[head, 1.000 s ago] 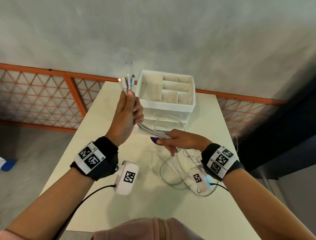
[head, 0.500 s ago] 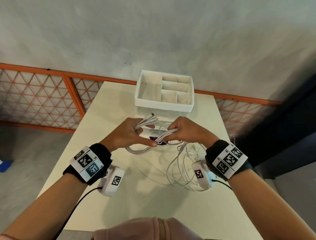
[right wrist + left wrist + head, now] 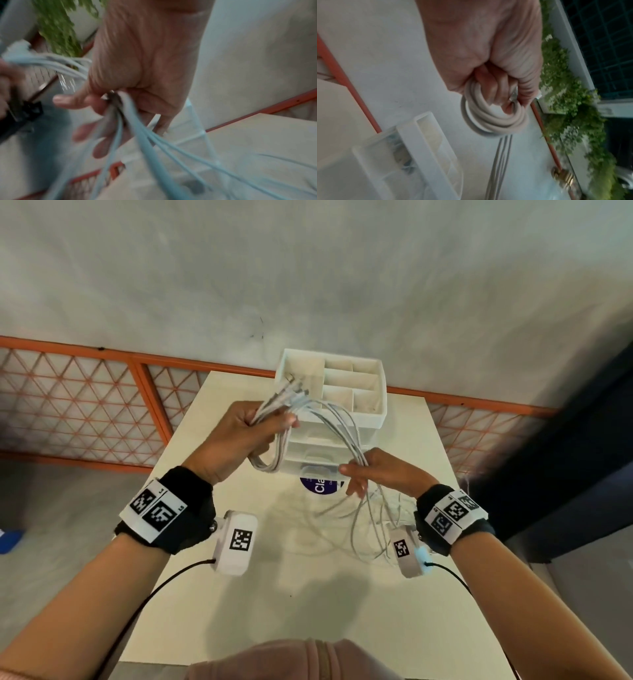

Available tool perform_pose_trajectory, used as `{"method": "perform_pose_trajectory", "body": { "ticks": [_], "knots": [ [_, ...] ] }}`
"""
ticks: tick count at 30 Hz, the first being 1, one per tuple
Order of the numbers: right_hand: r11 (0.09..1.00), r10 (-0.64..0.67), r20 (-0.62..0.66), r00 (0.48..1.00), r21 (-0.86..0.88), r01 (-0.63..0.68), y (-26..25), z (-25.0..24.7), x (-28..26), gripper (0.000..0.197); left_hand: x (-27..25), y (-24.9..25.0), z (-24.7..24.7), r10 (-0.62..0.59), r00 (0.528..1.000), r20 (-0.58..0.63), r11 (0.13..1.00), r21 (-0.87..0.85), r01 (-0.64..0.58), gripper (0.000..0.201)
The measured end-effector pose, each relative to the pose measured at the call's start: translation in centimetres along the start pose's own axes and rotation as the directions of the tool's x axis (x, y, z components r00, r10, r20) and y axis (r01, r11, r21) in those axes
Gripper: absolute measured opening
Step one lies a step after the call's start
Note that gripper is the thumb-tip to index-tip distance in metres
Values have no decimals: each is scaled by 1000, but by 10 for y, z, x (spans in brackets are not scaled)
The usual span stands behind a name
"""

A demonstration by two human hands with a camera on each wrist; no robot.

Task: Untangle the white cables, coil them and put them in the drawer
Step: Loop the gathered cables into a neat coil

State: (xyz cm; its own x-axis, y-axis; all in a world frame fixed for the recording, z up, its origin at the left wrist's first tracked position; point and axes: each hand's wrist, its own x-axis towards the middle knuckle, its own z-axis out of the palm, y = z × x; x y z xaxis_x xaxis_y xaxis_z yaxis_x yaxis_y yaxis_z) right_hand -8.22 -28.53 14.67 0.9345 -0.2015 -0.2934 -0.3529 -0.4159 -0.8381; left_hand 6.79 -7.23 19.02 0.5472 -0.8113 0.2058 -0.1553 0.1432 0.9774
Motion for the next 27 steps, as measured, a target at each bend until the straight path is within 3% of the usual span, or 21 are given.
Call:
{"method": "perform_pose_trajectory", "body": {
  "ticks": [3, 8, 11, 15, 19, 21, 24, 27],
  "knots": [
    [998, 53, -61, 997, -43, -56, 13, -1, -7, 52, 1, 1, -2, 5, 994, -109, 998, -63, -12, 30],
    [995, 95, -265, 960, 53, -84, 8, -10, 1, 51, 1, -5, -5, 8, 968, -250, 987, -153, -48, 38],
    [994, 86, -182, 980, -49, -96, 8, -17, -2, 48, 2, -4, -11, 6, 942, -337, 977, -197, -77, 39],
    [929, 218, -113, 969, -279, -242, 39, -26, -11, 43, 5, -5, -33, -10, 872, -490, 960, -250, -129, 19],
    [923, 179, -301, 937, -277, -265, 49, -20, -14, 51, 1, -22, -37, -39, 872, -488, 999, -52, 15, 23],
    [933, 163, -314, 935, -261, -250, 42, -14, -11, 53, 1, -32, -30, -58, 889, -454, 984, 127, 129, 25],
    [926, 135, -276, 952, -308, -220, 31, -9, -6, 46, 1, -43, -17, -91, 894, -438, 822, 474, 316, 42],
    [908, 100, -183, 978, -386, -165, 17, -6, -10, 31, -3, -49, -9, -67, 881, -468, 706, 602, 373, 41]
  ]
}}
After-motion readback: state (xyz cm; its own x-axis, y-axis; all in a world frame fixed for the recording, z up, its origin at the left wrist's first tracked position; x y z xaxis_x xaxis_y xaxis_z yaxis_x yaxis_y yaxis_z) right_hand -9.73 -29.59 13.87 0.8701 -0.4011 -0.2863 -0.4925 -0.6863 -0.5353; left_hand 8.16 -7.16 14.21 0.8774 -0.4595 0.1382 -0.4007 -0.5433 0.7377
